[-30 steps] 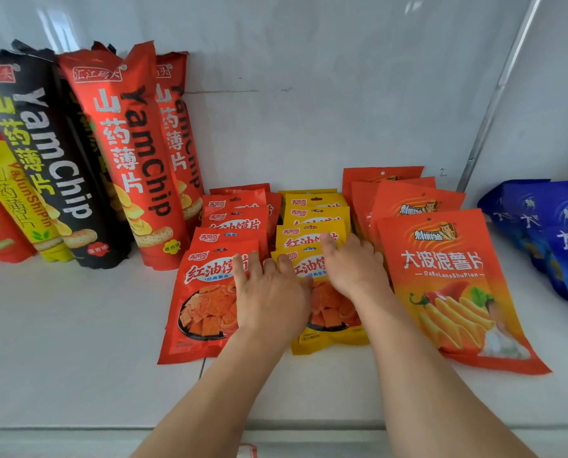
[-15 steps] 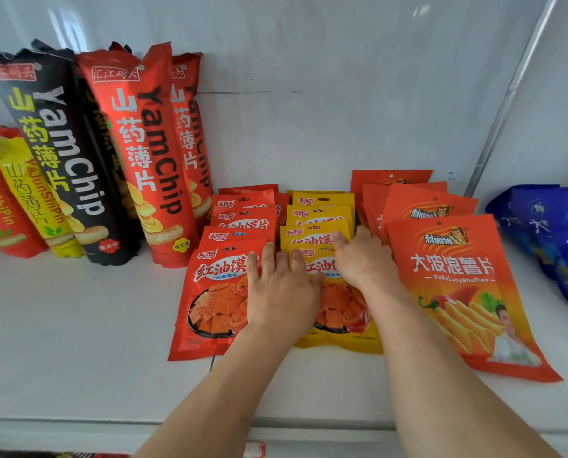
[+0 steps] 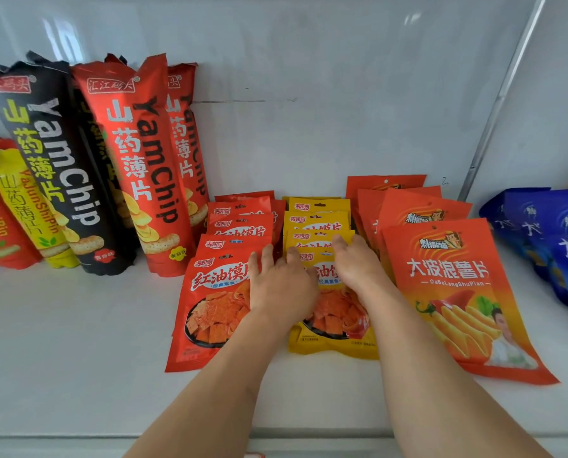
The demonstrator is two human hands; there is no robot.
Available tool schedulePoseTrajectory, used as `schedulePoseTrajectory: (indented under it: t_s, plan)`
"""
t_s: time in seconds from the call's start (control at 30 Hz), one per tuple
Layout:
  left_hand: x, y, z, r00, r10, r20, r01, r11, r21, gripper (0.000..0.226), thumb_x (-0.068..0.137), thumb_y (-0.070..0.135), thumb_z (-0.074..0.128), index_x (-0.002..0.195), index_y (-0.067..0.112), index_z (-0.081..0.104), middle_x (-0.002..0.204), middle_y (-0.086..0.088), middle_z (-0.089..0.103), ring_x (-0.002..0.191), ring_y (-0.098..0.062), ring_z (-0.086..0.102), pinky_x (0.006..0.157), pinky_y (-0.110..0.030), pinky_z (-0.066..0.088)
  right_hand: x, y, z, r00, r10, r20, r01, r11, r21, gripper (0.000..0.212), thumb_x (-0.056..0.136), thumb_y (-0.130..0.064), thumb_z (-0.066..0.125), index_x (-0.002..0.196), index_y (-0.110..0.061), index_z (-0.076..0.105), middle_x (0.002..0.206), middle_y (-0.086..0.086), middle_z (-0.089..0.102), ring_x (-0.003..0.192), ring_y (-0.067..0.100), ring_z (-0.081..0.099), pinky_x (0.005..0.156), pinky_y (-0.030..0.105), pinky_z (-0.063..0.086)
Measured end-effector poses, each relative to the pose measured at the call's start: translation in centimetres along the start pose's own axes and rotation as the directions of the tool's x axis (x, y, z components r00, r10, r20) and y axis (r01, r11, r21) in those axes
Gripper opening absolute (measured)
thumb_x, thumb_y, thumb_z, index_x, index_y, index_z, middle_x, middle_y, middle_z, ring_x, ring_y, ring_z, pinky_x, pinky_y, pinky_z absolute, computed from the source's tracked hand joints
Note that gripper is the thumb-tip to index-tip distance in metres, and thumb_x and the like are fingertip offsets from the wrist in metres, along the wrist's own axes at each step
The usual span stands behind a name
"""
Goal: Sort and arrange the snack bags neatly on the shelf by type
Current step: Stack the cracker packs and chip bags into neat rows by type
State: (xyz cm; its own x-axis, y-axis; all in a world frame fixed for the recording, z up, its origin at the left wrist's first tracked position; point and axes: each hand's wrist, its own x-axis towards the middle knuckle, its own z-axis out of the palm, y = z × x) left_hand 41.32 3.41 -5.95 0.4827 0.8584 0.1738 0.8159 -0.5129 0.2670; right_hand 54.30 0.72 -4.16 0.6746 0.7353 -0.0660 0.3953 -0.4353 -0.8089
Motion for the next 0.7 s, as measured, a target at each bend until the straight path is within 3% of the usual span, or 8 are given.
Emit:
schedulePoseTrajectory:
  t_s: [0.13,0.23,0.4,0.5,0.7]
  plan:
    - [-0.2,-0.2,0.0,0.999,0.015,-0.031,-0.013,0.998,0.062,0.066,0.104,0.054,0.026,0.153,0.010,0.029,0.153,-0.009,0.045,0.152,-0.032,0.012,0.123,-0.052,0.002,0.3,0.5,0.5,0.999,-0.028,-0.026,0.028,1.000,-0.010,0.059,0.106,-0.044,0.030,0.155,-0.012,0.021,0.158,0.011,0.031,0.141,0.032,0.036,0.108,0.040,0.035]
    - [-1.6,-0.1,-0.5,0.992,0.088,-0.090,-0.076,0.988,0.134,0.069,0.103,0.059,0.021,0.155,0.015,0.028,0.159,-0.007,0.034,0.153,-0.031,0.010,0.123,-0.052,0.003,0.7,0.6,0.8,0.991,-0.119,-0.066,0.108,0.983,-0.147,0.058,0.105,-0.044,0.031,0.154,-0.015,0.026,0.159,0.012,0.027,0.143,0.034,0.032,0.112,0.046,0.032]
    - [-5.5,-0.7,-0.3,0.972,0.225,0.069,-0.235,0.942,0.239,0.089,0.084,0.069,-0.009,0.158,0.027,0.016,0.167,-0.002,0.014,0.154,-0.030,-0.001,0.123,-0.053,-0.001,1.8,-0.4,0.3,0.963,-0.269,-0.009,0.244,0.883,-0.400,0.053,0.105,-0.045,0.028,0.155,-0.028,0.025,0.166,-0.001,0.010,0.152,0.026,0.007,0.118,0.051,0.016]
    - [-5.9,-1.2,0.1,0.960,0.237,0.146,-0.272,0.915,0.299,0.085,0.088,0.070,-0.004,0.160,0.027,0.010,0.169,-0.002,0.004,0.154,-0.032,-0.007,0.123,-0.055,-0.004,2.7,-0.7,0.2,0.954,-0.291,0.078,0.290,0.816,-0.500,0.051,0.105,-0.048,0.027,0.154,-0.033,0.026,0.166,-0.003,0.007,0.153,0.025,0.002,0.119,0.053,0.011]
    - [-5.1,-1.7,0.5,0.950,0.246,0.191,-0.300,0.890,0.344,0.078,0.096,0.069,0.003,0.160,0.025,0.003,0.169,-0.002,-0.001,0.154,-0.032,-0.010,0.122,-0.056,-0.008,3.8,-0.1,1.5,0.943,-0.297,0.152,0.332,0.791,-0.514,0.053,0.103,-0.054,0.028,0.153,-0.036,0.029,0.166,-0.006,0.008,0.152,0.023,0.001,0.118,0.055,0.010]
